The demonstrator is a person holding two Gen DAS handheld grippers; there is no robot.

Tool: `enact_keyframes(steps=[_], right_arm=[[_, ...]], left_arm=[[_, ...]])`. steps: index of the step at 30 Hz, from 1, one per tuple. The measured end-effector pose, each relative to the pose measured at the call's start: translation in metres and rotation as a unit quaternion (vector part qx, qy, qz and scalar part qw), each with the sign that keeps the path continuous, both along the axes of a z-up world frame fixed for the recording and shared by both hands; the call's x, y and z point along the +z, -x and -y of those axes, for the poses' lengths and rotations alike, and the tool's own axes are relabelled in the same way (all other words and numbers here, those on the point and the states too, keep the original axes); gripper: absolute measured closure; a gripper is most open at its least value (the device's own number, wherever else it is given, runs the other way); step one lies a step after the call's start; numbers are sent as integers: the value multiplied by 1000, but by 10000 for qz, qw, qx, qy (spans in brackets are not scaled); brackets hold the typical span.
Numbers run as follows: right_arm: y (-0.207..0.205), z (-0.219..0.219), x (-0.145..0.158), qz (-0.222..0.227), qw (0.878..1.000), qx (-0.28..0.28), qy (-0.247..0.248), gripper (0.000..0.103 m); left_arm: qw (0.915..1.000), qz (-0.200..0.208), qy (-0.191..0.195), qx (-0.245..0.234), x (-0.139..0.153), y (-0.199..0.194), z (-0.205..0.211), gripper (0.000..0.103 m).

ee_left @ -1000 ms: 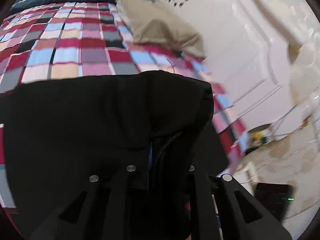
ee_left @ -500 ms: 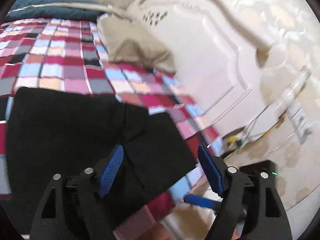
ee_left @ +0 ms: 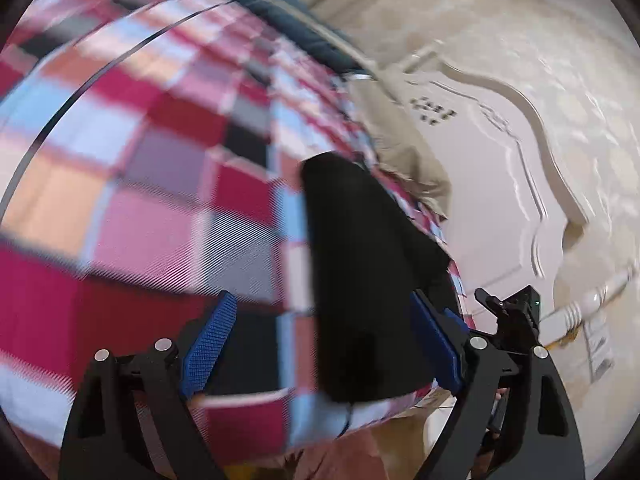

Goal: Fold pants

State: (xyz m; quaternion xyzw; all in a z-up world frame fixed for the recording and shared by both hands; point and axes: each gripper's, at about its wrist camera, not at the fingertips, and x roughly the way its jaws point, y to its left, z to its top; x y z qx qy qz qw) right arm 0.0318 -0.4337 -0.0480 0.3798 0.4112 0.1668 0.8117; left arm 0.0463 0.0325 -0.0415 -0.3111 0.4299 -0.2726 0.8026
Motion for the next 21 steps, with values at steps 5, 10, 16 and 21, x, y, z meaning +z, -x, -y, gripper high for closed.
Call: enact_keyframes(steps=[5,10,16,21], right_arm=[[-6,-15,-5,-34,9996,270,-1,21],[-12,-26,-11,-257,9984,495,-20,59],[-16,-32,-7,-290,9975,570,285,90],[1,-21,28,214,9978,460,439,91]], left_arm=[[9992,-261,250,169,-22,8,-22,18],[9993,-208,272,124,-21,10,-24,18],[9996,-159,193,124,-20,10,-22,18],[9987,-182,470,-111,-15,12,-14,17]])
